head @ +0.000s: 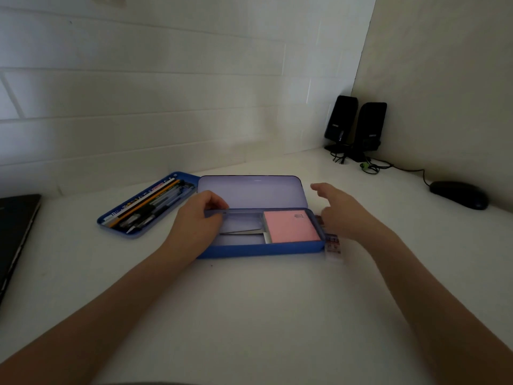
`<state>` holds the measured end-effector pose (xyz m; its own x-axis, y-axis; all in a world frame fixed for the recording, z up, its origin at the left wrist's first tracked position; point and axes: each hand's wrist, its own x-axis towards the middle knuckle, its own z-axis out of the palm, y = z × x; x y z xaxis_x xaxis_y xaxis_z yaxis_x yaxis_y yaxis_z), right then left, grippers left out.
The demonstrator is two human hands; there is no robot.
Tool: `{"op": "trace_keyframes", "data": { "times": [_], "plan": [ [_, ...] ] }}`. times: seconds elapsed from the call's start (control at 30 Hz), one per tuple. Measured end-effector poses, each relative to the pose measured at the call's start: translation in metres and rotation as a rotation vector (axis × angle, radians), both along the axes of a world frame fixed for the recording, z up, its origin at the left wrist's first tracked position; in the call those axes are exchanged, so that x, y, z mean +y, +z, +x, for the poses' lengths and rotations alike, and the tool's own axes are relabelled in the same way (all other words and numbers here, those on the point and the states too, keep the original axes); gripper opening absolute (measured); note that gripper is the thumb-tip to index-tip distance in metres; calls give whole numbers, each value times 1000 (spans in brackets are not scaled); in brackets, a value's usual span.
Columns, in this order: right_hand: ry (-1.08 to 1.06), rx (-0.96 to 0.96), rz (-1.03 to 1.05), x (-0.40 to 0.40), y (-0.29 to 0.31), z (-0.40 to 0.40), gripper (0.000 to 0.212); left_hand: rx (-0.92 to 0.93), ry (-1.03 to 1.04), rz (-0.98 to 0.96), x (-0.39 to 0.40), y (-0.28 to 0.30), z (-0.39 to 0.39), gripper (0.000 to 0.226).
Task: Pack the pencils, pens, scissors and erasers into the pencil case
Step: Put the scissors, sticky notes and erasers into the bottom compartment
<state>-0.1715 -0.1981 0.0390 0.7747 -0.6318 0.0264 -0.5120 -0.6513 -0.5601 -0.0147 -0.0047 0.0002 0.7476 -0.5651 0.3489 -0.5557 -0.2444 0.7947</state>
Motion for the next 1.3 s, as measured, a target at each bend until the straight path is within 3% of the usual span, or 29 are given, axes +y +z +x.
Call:
{"op": "trace_keyframes", "data": {
  "times": [0.1, 0.2, 0.33, 0.57, 0.93, 1.13, 1.23, 1.3],
  "plan": [
    [102, 156, -61, -9, 2, -9, 56, -50, 2, 42, 1, -1, 2, 10],
    [112, 188, -75, -11, 2, -8, 40, -69, 19, 55, 1, -2, 4, 7],
    [174, 237, -109, -10, 6, -8, 35, -36, 35, 13, 1, -1, 6, 13],
    [189, 304, -120, -17, 11, -15, 44, 237, 66, -181, 1, 4, 10, 32],
    [61, 114, -198, -16, -4, -6, 22, 420, 58, -253, 1, 5, 13, 32],
    [-86, -295, -286, -12, 4, -6, 30, 294, -17, -193, 4, 3, 10, 39],
    [75, -489, -156, 17, 22, -1, 23, 339, 14, -233, 3, 3, 10, 40],
    [259, -476, 41, 46, 20, 8, 21, 404, 31, -261, 1, 3, 12, 40]
  ]
}}
